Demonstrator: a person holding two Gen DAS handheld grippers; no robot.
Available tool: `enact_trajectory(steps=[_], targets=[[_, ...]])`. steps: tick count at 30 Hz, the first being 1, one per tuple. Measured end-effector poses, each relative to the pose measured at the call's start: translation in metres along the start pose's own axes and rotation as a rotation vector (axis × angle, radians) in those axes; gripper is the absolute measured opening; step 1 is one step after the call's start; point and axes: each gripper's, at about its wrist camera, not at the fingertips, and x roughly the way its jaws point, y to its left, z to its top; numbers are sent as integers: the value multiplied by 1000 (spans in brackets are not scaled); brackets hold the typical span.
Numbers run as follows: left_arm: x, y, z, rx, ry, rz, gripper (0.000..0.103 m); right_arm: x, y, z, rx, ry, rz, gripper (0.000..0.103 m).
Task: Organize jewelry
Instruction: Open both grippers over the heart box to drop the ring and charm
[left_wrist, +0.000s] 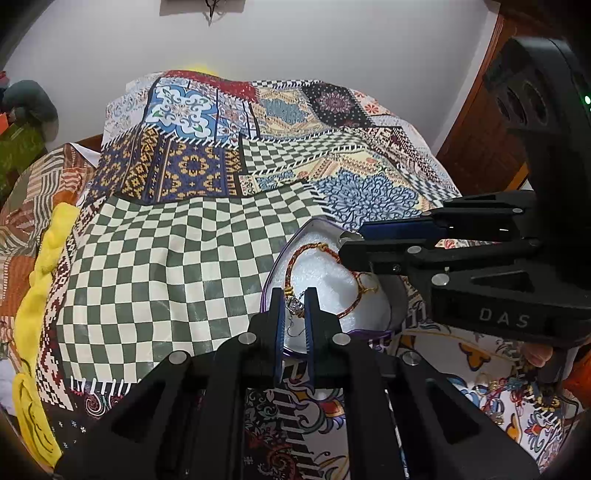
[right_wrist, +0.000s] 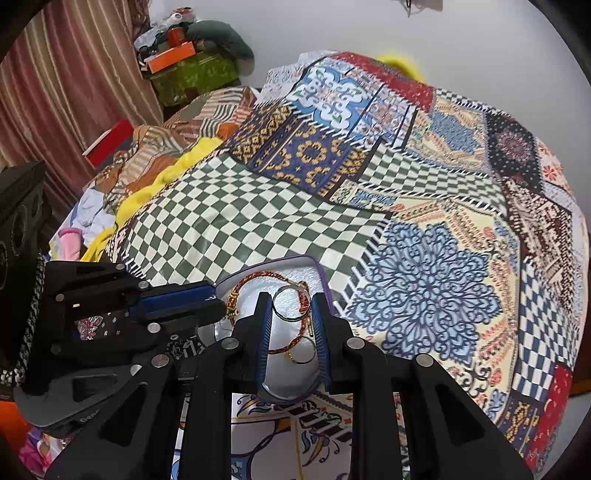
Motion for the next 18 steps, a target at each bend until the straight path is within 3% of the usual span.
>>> enact_trajectory(steps=[11,18], targets=[[-5,-2,-2,14,-2,12,8,18,0,1,19,68,55,20],[-15,-5,-2,30,0,59,12,4,1,1,16,38,34,24]])
